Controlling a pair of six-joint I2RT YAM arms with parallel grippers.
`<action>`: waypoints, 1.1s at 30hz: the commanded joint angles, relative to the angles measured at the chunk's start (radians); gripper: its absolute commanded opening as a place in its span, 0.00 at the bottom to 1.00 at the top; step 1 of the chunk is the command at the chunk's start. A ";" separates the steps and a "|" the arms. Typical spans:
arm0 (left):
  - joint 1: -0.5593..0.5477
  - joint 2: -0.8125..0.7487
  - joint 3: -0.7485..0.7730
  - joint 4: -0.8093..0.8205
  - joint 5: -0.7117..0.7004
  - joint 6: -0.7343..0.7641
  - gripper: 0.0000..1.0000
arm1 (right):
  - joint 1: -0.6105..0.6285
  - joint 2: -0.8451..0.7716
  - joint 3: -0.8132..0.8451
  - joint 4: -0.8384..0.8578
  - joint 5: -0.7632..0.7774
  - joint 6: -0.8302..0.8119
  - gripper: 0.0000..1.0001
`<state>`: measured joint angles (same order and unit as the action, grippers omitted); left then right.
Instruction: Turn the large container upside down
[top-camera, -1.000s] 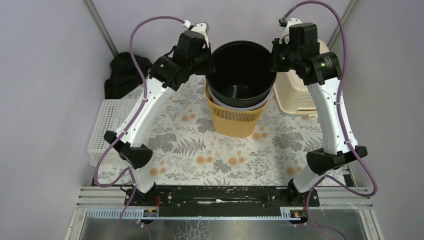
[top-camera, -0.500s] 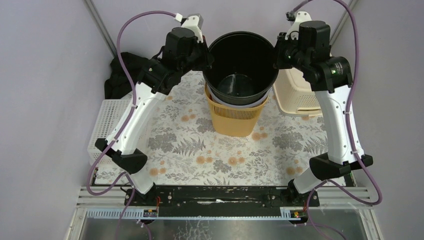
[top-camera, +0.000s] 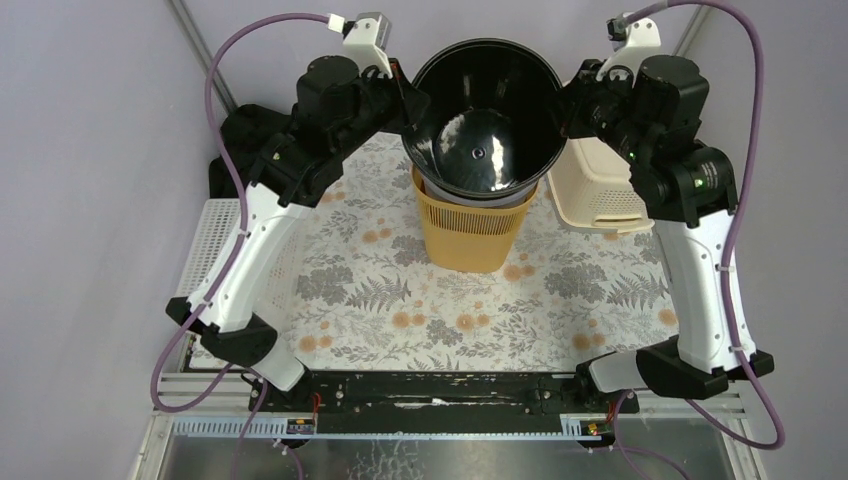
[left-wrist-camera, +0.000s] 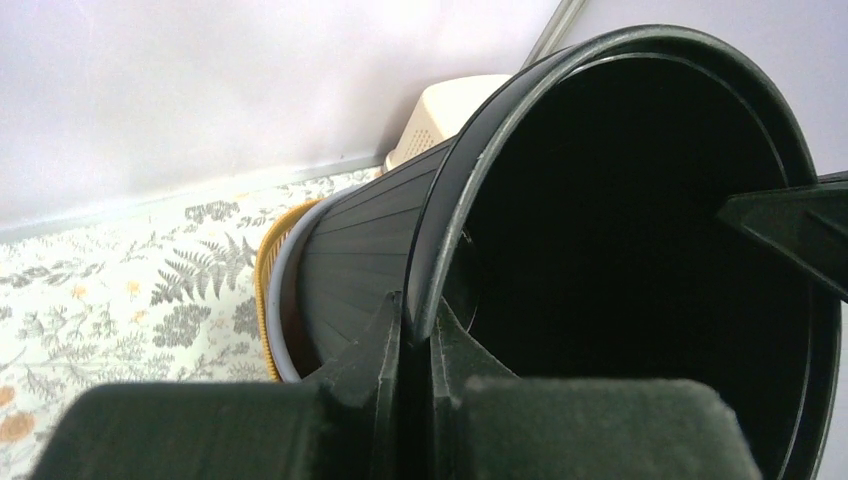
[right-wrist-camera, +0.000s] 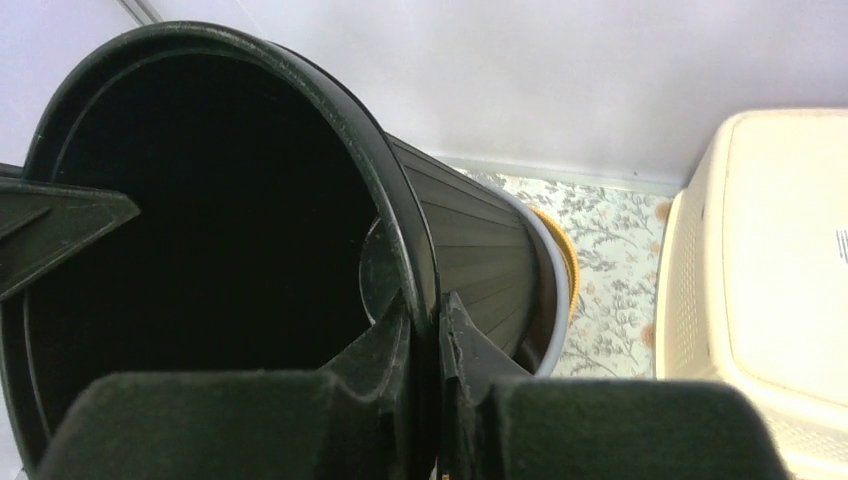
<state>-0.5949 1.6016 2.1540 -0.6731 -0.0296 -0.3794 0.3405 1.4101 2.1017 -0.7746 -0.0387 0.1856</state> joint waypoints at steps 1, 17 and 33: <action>0.000 -0.121 -0.030 0.296 0.148 -0.019 0.02 | -0.006 -0.083 -0.034 0.268 -0.070 0.030 0.00; -0.002 -0.304 -0.203 0.499 0.195 0.021 0.01 | -0.006 -0.186 -0.215 0.586 -0.225 0.155 0.00; -0.002 -0.453 -0.295 0.559 0.171 0.076 0.01 | -0.005 -0.126 -0.269 0.817 -0.398 0.341 0.00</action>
<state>-0.5926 1.2556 1.8263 -0.3061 -0.0116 -0.2478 0.3546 1.2644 1.8194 -0.1570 -0.3622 0.3786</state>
